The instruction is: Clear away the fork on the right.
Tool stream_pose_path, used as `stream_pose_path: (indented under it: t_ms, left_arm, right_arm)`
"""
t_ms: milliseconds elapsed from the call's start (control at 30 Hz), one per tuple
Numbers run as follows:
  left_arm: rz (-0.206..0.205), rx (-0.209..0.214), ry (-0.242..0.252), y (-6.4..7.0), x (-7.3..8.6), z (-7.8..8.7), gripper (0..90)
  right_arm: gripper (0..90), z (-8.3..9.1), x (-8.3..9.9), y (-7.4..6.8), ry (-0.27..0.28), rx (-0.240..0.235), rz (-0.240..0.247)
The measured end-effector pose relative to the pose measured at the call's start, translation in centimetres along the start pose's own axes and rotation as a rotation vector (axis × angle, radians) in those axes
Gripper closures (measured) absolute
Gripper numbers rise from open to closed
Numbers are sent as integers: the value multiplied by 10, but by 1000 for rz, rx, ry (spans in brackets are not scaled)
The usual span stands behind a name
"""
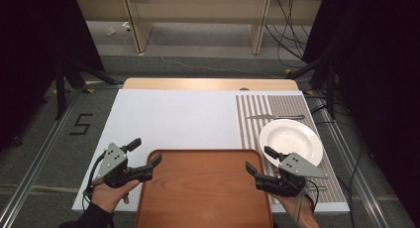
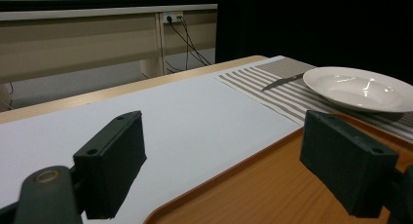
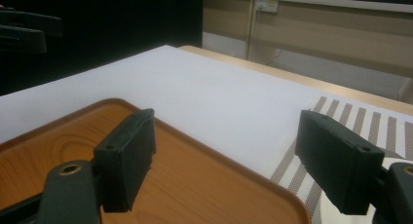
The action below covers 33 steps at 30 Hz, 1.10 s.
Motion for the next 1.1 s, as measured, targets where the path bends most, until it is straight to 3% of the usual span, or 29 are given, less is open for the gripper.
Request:
stream_pose_path:
  t_ms: [533, 733, 1100]
  left_arm:
    - [-3, 0, 1, 1, 0, 0, 161]
    - [0, -6, -6, 0, 0, -2, 161]
    - [1, 5, -7, 1, -1, -6, 161]
  right_arm:
    - [232, 0, -1, 7, -38, 10, 44]
    - [227, -2, 3, 16, -110, 20, 87]
    - [230, 3, 9, 24, -199, 19, 91]
Point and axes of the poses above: each handheld gripper's, and its own axes: z roughly backward along the jaws, x roughly out of its underside, y roughly to its right, the point moved 3 cm from there along -z, roughly forward along the jaws
